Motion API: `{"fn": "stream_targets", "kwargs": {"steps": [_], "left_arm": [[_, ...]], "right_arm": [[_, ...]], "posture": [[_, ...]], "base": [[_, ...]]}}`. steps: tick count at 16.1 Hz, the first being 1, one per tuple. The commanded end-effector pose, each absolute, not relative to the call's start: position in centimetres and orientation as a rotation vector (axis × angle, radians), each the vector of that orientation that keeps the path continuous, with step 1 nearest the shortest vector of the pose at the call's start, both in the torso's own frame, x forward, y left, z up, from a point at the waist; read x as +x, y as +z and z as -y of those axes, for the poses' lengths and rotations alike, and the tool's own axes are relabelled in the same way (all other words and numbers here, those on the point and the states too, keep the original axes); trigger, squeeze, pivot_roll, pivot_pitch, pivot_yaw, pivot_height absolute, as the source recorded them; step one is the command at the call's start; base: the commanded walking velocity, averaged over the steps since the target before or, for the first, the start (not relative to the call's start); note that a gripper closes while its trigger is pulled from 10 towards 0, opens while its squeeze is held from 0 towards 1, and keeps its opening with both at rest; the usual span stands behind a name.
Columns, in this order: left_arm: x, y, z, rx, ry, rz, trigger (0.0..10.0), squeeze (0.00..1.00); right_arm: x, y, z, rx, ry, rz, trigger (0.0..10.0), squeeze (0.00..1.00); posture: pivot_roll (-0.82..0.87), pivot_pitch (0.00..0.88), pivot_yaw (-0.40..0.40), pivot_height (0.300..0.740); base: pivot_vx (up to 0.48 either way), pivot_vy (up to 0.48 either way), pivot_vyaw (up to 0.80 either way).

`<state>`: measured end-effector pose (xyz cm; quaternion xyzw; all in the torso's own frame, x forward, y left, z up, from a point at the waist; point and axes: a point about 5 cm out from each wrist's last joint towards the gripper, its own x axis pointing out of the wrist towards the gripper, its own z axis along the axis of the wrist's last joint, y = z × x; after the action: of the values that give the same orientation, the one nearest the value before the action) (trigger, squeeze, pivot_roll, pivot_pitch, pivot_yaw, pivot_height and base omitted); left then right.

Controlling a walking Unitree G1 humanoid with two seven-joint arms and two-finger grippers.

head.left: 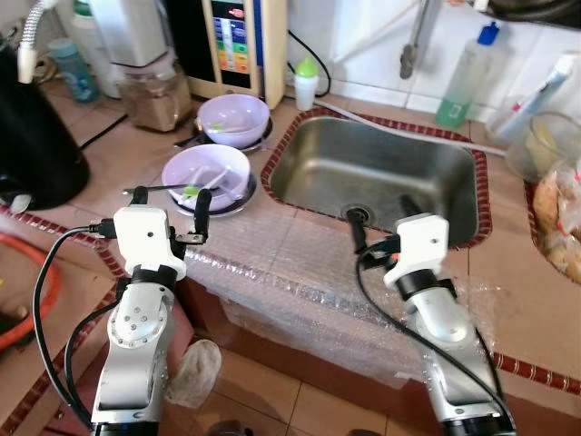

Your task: Kitchen organization

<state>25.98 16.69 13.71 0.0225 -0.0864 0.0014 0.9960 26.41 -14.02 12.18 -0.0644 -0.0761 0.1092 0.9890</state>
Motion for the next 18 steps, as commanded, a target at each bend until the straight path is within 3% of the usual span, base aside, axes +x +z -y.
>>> {"fn": "stream_targets", "kwargs": {"steps": [1, 9, 11, 12, 13, 15, 16, 17, 18], "left_arm": [[26.5, 13.6, -16.8, 0.039, -0.008, 0.170, 10.0, 0.00], [29.2, 13.4, -16.0, -0.037, -0.088, 0.167, 10.0, 0.00], [29.8, 13.2, -15.6, -0.030, -0.108, 0.163, 7.4, 0.00], [30.1, 13.1, -15.6, -0.026, -0.108, 0.166, 4.9, 0.00], [30.2, 13.1, -15.6, -0.026, -0.108, 0.168, 4.5, 0.00], [30.6, 12.9, -15.8, -0.025, -0.105, 0.156, 2.0, 0.00], [30.7, 12.6, -15.8, -0.022, -0.108, 0.150, 1.8, 0.00], [30.7, 12.5, -15.8, -0.020, -0.109, 0.148, 0.0, 0.00], [30.7, 12.4, -15.7, -0.019, -0.110, 0.148, 0.0, 0.00]], "right_arm": [[26.2, 12.3, 14.2, -0.133, 0.225, 0.153, 10.0, 0.00], [23.8, 12.7, 13.1, -0.120, 0.470, 0.118, 10.0, 0.00], [23.3, 12.9, 12.3, -0.136, 0.607, 0.105, 10.0, 0.00], [23.1, 13.1, 12.0, -0.124, 0.678, 0.088, 10.0, 0.00], [23.0, 13.2, 12.0, -0.111, 0.711, 0.072, 10.0, 0.00], [22.9, 13.6, 11.7, -0.093, 0.796, 0.040, 10.0, 0.00], [22.8, 13.6, 11.7, -0.099, 0.814, 0.035, 10.0, 0.00], [22.8, 13.3, 11.8, -0.097, 0.817, 0.024, 10.0, 0.00], [23.0, 13.1, 11.9, -0.097, 0.813, 0.018, 10.0, 0.00]], "posture": [[-0.01, 0.019, 0.006, 0.740], [-0.10, 0.080, 0.028, 0.740], [-0.12, 0.083, 0.037, 0.740], [-0.11, 0.081, 0.042, 0.740], [-0.11, 0.075, 0.038, 0.740], [-0.11, 0.089, 0.041, 0.740], [-0.11, 0.078, 0.049, 0.740], [-0.11, 0.075, 0.049, 0.740], [-0.10, 0.067, 0.047, 0.740]], "base": [[0.000, 0.000, 0.00], [0.000, 0.000, 0.00], [0.000, 0.000, 0.00], [0.000, 0.000, 0.00], [0.000, 0.000, 0.00], [0.000, 0.000, 0.00], [0.000, 0.000, 0.00], [0.000, 0.000, 0.00], [0.000, 0.000, 0.00]]}}
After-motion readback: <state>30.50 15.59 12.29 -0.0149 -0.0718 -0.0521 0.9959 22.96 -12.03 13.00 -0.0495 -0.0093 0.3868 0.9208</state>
